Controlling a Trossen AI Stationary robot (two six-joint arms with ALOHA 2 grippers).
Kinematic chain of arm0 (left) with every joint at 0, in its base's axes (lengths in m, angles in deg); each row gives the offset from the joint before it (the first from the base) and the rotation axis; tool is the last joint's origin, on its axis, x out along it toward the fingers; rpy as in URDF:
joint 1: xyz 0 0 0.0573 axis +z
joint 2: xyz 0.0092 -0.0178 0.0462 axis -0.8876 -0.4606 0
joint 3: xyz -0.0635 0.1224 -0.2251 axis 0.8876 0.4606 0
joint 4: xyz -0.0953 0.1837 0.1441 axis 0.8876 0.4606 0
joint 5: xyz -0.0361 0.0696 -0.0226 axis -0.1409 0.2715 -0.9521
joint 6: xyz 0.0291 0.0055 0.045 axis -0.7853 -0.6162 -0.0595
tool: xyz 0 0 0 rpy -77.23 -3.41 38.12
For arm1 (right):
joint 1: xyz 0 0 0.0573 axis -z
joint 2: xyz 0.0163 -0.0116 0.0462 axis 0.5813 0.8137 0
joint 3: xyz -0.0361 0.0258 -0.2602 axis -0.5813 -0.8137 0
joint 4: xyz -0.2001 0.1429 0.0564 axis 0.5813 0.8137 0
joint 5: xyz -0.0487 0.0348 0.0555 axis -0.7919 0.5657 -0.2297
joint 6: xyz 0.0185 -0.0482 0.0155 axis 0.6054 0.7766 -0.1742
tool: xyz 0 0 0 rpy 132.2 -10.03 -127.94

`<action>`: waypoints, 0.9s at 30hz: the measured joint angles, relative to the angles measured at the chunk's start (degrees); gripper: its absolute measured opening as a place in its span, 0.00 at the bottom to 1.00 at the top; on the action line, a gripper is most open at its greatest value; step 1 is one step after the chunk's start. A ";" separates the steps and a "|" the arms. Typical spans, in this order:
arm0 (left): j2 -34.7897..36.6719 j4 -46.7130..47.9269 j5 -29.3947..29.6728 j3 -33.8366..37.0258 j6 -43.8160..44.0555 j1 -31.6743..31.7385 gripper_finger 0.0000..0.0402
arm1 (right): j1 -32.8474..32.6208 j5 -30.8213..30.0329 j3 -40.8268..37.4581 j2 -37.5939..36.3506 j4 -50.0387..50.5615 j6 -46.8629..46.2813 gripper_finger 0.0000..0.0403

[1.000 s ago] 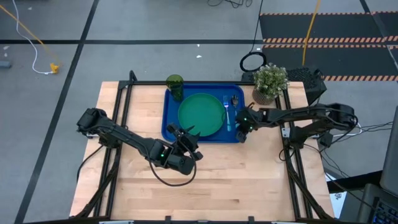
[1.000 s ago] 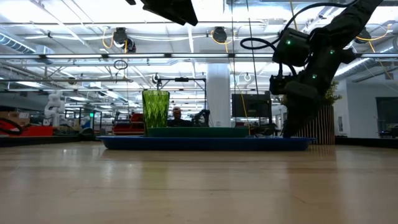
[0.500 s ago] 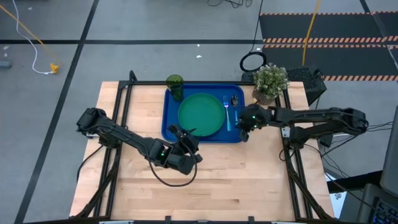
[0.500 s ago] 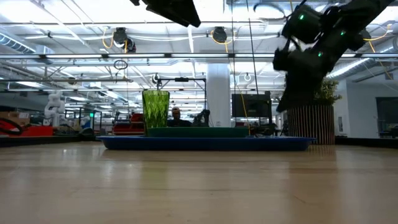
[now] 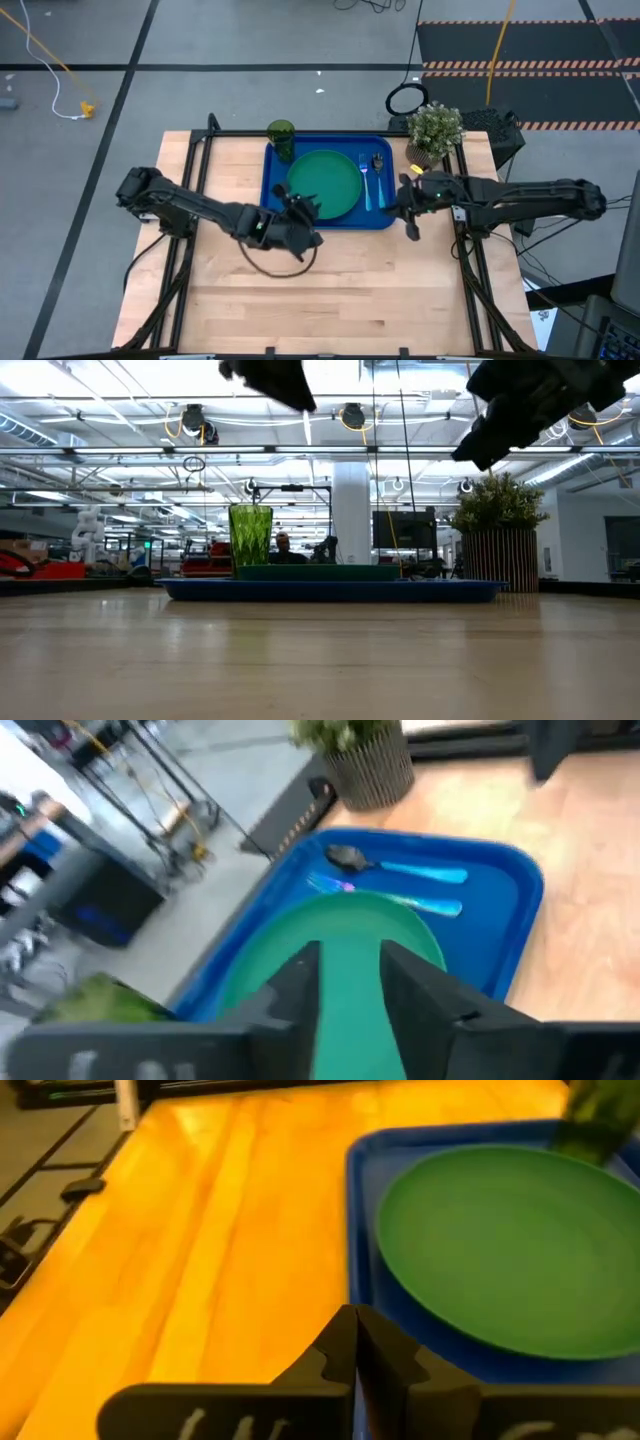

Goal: Pick and place plate/cup/fork/spoon on tray
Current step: Return to Home Position

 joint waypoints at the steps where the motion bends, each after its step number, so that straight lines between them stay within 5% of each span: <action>1: -0.09 -1.36 -1.51 1.04 0.26 0.65 0.24 | -0.68 -0.04 0.00 -0.44 0.16 0.59 0.00; 9: -0.16 -10.57 -5.26 6.45 -2.65 1.73 0.02 | -6.21 -0.04 0.00 -1.67 0.25 5.56 0.00; 27: 0.90 -16.60 -12.52 16.29 -1.25 5.38 0.03 | -11.92 -1.69 -0.08 -2.14 -5.21 22.88 0.00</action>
